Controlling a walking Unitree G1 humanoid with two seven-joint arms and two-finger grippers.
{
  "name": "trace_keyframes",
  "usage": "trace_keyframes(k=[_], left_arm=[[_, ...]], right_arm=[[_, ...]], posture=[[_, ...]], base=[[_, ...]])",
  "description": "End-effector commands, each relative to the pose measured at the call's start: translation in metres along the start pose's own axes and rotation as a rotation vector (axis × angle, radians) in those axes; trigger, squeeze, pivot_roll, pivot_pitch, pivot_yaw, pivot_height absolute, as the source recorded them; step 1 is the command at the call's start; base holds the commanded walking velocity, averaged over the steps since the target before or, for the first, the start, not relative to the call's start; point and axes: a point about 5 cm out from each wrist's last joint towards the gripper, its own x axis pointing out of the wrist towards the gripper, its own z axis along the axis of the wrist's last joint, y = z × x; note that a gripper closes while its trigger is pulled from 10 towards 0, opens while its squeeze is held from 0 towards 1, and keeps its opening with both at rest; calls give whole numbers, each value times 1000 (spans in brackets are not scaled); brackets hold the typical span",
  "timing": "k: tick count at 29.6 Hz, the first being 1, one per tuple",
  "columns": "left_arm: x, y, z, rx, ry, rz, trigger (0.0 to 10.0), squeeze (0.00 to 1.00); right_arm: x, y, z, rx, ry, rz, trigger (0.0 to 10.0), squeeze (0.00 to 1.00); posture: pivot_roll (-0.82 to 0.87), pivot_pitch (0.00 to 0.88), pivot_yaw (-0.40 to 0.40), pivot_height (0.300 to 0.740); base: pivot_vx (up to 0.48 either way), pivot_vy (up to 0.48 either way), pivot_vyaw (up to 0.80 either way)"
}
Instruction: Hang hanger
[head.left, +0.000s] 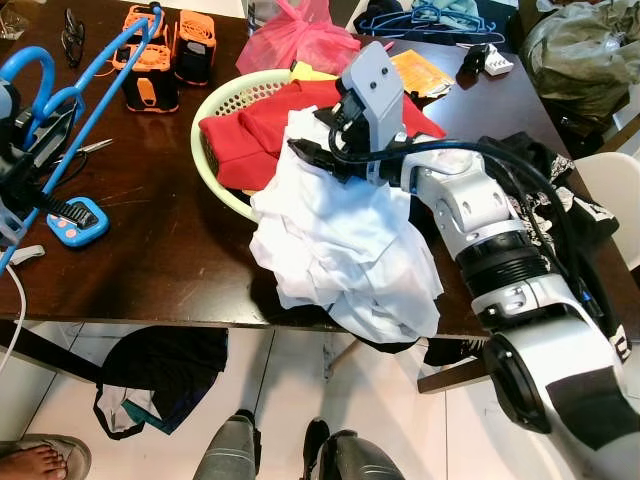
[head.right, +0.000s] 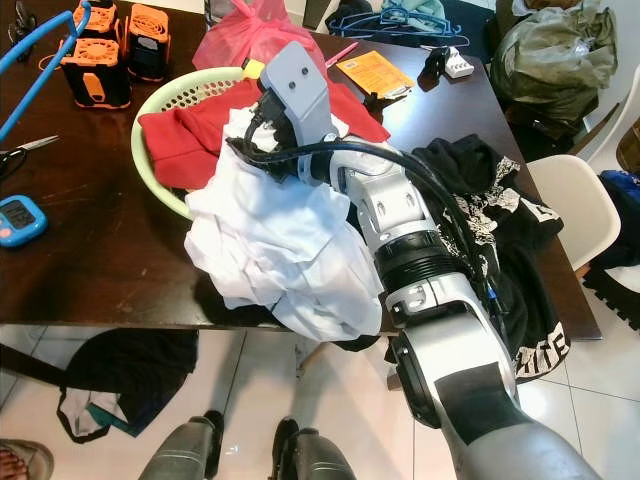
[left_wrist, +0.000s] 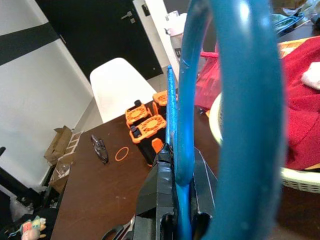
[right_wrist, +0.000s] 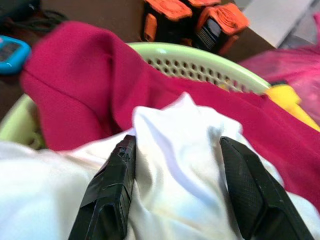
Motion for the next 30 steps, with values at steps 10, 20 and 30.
trace_keyframes(k=[10, 20, 30], left_arm=[[0, -3, 1, 2, -4, -12, 10000, 0], [1, -2, 1, 3, -7, -11, 10000, 0], [2, -2, 1, 5, -7, -6, 10000, 0]], right_arm=[[-25, -16, -10, -35, 79, 68, 4588, 0], [-16, 2, -18, -45, 88, 157, 0, 0], [-10, 8, -6, 39, -19, 151, 0, 0]], posture=[[259, 138, -81, 740], [268, 136, -80, 740], [270, 137, -79, 740]], base=[[0, 0, 0], [0, 0, 0], [0, 0, 0]])
